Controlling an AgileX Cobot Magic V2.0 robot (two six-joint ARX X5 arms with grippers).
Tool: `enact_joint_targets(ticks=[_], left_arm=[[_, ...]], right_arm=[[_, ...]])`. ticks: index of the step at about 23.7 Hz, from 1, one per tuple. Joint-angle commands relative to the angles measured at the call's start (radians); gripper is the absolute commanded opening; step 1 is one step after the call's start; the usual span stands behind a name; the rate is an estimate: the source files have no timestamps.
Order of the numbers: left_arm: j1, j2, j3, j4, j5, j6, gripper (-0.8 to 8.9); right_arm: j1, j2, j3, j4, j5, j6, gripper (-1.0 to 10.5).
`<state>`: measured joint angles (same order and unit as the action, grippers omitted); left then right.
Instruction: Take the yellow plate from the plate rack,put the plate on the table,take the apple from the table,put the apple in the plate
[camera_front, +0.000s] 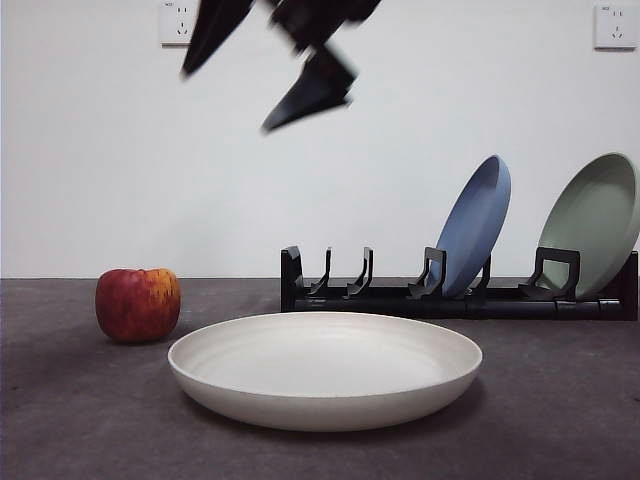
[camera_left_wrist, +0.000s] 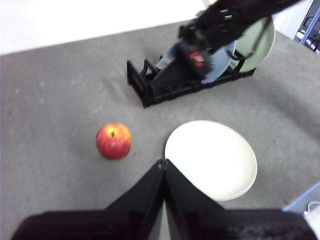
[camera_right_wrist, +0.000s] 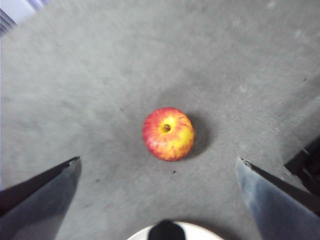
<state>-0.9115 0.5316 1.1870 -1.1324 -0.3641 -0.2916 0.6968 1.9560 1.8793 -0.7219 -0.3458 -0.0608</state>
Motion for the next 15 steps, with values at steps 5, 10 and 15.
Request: enact_joint_targets(ticks=[5,10,15], left_arm=[[0.003,-0.074,-0.005,-0.183,-0.003,-0.097,-0.07],[0.003,-0.074,-0.006,-0.185,0.036,-0.097,-0.07],[0.002,-0.074,-0.006,-0.185,0.059,-0.092,-0.07]], right_arm=[[0.052,0.308,0.283,-0.077,0.040,-0.029,6.7],[0.110,0.439,0.391,-0.090,0.064,-0.021,7.0],[0.135,0.512,0.394,-0.079,0.111,-0.001,7.0]])
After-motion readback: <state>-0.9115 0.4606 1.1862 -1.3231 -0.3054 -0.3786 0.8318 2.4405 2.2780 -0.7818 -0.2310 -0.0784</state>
